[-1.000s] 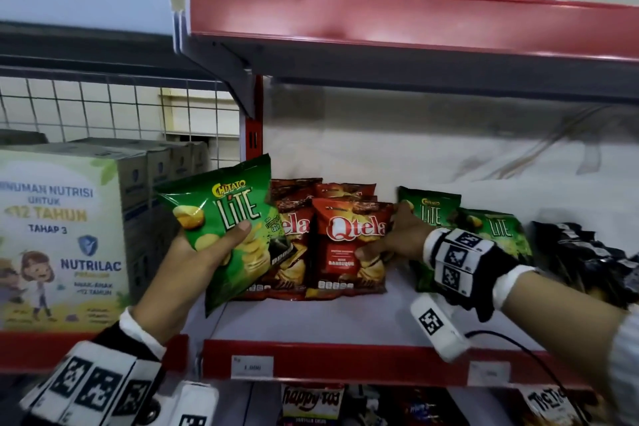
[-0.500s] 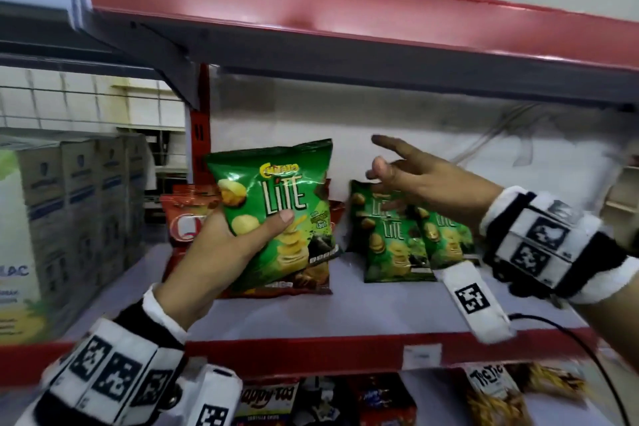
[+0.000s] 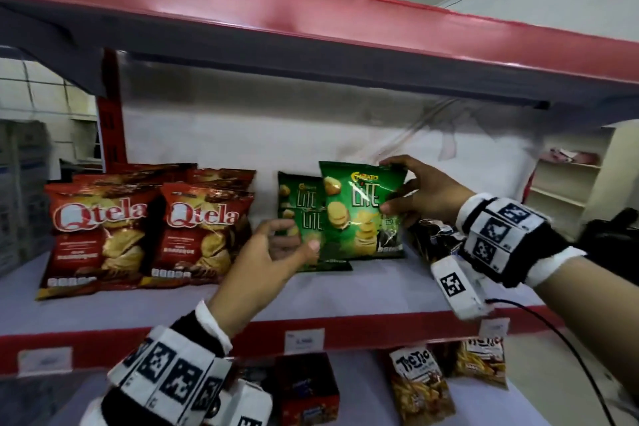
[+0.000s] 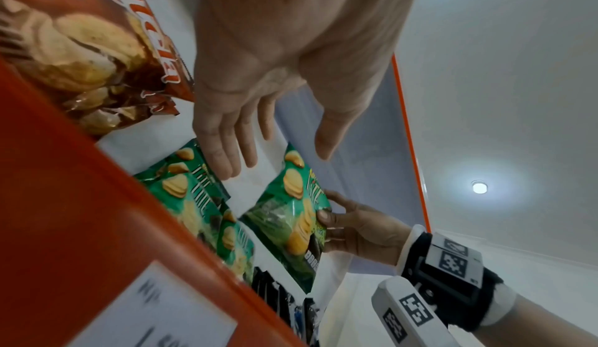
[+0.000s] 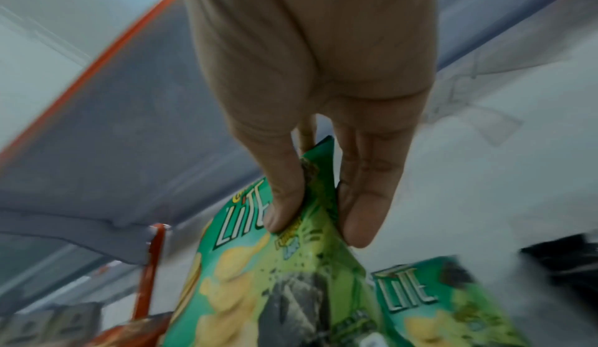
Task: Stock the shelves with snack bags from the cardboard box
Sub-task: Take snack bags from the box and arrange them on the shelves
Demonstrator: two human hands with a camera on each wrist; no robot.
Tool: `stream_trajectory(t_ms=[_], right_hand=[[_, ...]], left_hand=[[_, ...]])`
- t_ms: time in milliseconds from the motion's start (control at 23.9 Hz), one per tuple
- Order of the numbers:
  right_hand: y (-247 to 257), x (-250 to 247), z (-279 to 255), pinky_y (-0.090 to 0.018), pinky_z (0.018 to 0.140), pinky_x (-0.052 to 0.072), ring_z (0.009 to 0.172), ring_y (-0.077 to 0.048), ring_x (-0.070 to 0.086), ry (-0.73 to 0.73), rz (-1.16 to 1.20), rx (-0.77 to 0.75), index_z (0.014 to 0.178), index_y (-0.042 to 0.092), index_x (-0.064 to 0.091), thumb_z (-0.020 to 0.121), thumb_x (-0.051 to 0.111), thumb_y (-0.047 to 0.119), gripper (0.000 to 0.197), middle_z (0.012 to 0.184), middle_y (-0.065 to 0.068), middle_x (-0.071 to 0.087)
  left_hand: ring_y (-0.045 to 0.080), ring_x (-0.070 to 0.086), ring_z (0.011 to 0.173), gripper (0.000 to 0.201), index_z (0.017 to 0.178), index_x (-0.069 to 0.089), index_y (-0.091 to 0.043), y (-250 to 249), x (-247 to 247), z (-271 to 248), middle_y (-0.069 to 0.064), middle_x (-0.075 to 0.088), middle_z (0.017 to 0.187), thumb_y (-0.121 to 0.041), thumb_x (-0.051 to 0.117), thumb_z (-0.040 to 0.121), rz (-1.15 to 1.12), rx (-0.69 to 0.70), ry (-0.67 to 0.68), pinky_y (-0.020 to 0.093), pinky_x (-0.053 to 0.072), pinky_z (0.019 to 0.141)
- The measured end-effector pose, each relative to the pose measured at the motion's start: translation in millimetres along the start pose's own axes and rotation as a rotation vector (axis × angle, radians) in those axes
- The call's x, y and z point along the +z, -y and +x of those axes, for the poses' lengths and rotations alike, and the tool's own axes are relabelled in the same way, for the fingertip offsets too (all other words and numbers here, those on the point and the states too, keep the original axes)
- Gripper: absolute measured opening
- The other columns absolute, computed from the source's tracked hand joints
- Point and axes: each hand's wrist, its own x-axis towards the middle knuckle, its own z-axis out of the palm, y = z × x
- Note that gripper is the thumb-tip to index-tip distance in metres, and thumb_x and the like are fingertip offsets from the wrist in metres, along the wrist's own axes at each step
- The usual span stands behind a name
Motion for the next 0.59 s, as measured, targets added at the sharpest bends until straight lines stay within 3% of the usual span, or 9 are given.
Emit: stream_trajectory(t_ms=[84, 167, 251, 293, 418, 502, 586], right_hand=[[-24.1, -11.0, 12.9, -0.049, 0.063, 0.056, 0.077, -0.037, 0.061, -0.004, -0.076, 0.067, 0.134, 0.021, 0.042, 0.073, 0.074, -0.008, 0.075, 0.084, -0.009, 0.06], [-42.3, -10.5, 28.7, -0.05, 0.072, 0.056, 0.087, -0.035, 0.06, 0.026, -0.196, 0.107, 0.137, 0.019, 0.04, 0.074, 0.074, -0.005, 0.076, 0.1, -0.014, 0.062], [-49.3, -5.9, 41.1, -0.043, 0.087, 0.052, 0.105, -0.034, 0.058, 0.028, -0.416, 0.143, 0.143, 0.018, 0.032, 0.076, 0.075, 0.003, 0.08, 0.126, -0.019, 0.056], [-55.2, -1.1, 42.9, -0.039, 0.088, 0.049, 0.11, -0.034, 0.057, 0.024, -0.467, 0.176, 0.146, 0.019, 0.027, 0.078, 0.074, 0.008, 0.083, 0.131, -0.019, 0.053], [-49.4, -0.8, 42.5, -0.031, 0.088, 0.044, 0.116, -0.033, 0.054, -0.036, -0.427, 0.184, 0.146, 0.021, 0.026, 0.081, 0.072, 0.02, 0.08, 0.134, -0.018, 0.051], [-41.8, -9.5, 25.4, -0.03, 0.092, 0.043, 0.116, -0.03, 0.054, -0.07, -0.308, 0.138, 0.142, 0.022, 0.036, 0.082, 0.072, 0.025, 0.07, 0.13, -0.014, 0.054], [-39.0, -7.4, -2.9, -0.031, 0.09, 0.048, 0.101, -0.025, 0.062, -0.147, -0.1, 0.056, 0.126, 0.021, 0.051, 0.082, 0.071, 0.023, 0.048, 0.112, -0.009, 0.064]], left_hand=[[0.007, 0.061, 0.096, 0.038, 0.118, 0.053, -0.019, 10.0, 8.5, -6.0, 0.0, 0.064, 0.106, -0.022, 0.068, 0.083, 0.053, -0.045, 0.006, 0.025, 0.053, 0.08], [0.01, 0.062, 0.099, 0.034, 0.116, 0.055, -0.021, 15.2, 11.7, -12.3, -0.001, 0.065, 0.105, -0.021, 0.068, 0.084, 0.086, -0.068, -0.002, 0.032, 0.053, 0.086], [0.012, 0.062, 0.099, 0.032, 0.114, 0.056, -0.021, 19.1, 13.4, -13.6, 0.0, 0.065, 0.105, -0.02, 0.068, 0.084, 0.113, -0.063, -0.027, 0.033, 0.052, 0.088], [0.011, 0.062, 0.098, 0.031, 0.113, 0.057, -0.021, 22.7, 16.1, -16.7, 0.001, 0.066, 0.104, -0.019, 0.067, 0.085, 0.141, -0.074, -0.043, 0.031, 0.052, 0.086], [0.008, 0.062, 0.096, 0.026, 0.109, 0.059, -0.023, 26.0, 18.0, -17.0, -0.001, 0.067, 0.104, -0.018, 0.068, 0.085, 0.168, -0.041, -0.053, 0.018, 0.048, 0.076], [0.006, 0.062, 0.097, 0.022, 0.107, 0.06, -0.024, 25.1, 28.0, -16.0, -0.003, 0.067, 0.103, -0.018, 0.067, 0.086, 0.174, -0.003, -0.063, 0.012, 0.046, 0.073], [0.009, 0.063, 0.091, 0.016, 0.103, 0.062, -0.021, 23.3, 46.5, -19.5, -0.003, 0.068, 0.097, -0.018, 0.064, 0.087, 0.151, 0.064, -0.104, 0.01, 0.048, 0.07]])
